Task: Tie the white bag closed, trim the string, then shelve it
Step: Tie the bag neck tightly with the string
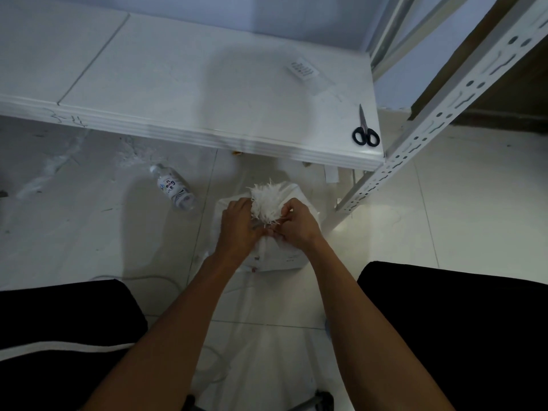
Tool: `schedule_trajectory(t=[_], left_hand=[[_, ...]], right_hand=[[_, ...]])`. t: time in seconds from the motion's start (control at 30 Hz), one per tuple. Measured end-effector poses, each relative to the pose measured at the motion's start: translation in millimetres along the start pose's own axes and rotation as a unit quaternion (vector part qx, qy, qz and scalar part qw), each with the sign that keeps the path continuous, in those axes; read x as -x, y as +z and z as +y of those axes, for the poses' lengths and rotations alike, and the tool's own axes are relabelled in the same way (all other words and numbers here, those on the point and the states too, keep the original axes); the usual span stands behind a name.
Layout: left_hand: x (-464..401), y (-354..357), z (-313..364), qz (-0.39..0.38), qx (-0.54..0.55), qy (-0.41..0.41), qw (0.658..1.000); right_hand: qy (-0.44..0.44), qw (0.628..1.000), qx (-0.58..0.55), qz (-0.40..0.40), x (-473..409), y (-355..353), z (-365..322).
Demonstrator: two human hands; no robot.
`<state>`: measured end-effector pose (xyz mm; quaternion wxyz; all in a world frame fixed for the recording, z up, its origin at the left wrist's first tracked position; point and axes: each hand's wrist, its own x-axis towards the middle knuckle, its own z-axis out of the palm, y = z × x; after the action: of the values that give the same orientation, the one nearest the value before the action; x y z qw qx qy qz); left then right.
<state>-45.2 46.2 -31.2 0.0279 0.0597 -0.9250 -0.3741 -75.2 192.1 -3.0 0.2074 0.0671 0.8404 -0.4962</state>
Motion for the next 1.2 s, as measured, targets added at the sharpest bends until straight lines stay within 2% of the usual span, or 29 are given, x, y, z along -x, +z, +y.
schedule_trajectory(t=[0.07,0.23,0.33,0.67,0.9,1.2], left_hand=[[3,-2,3,0.002,0.081,-0.015,0.997],[10,-2,1,0.019,0.126,-0.031,0.991],[12,0,-1,0.024,0.183,-0.066,0.981],[9,-2,9,0.006,0.204,-0.086,0.975],[8,3,11,0.052,0.232,-0.099,0.966],[7,8,14,0.06,0.22,-0.092,0.969]], right_hand=[[-0.004,1.0,0.011,-0.009,1,-2,-3],[-0.051,0.993,0.105,-0.012,-1,-1,-5],[-0.036,0.996,0.085,0.005,2,-2,-7],[-0.038,0.993,0.101,0.041,7,0,-10],[-0.037,0.993,0.093,0.061,9,3,-12],[-0.061,0.991,0.072,0.096,9,6,-6]])
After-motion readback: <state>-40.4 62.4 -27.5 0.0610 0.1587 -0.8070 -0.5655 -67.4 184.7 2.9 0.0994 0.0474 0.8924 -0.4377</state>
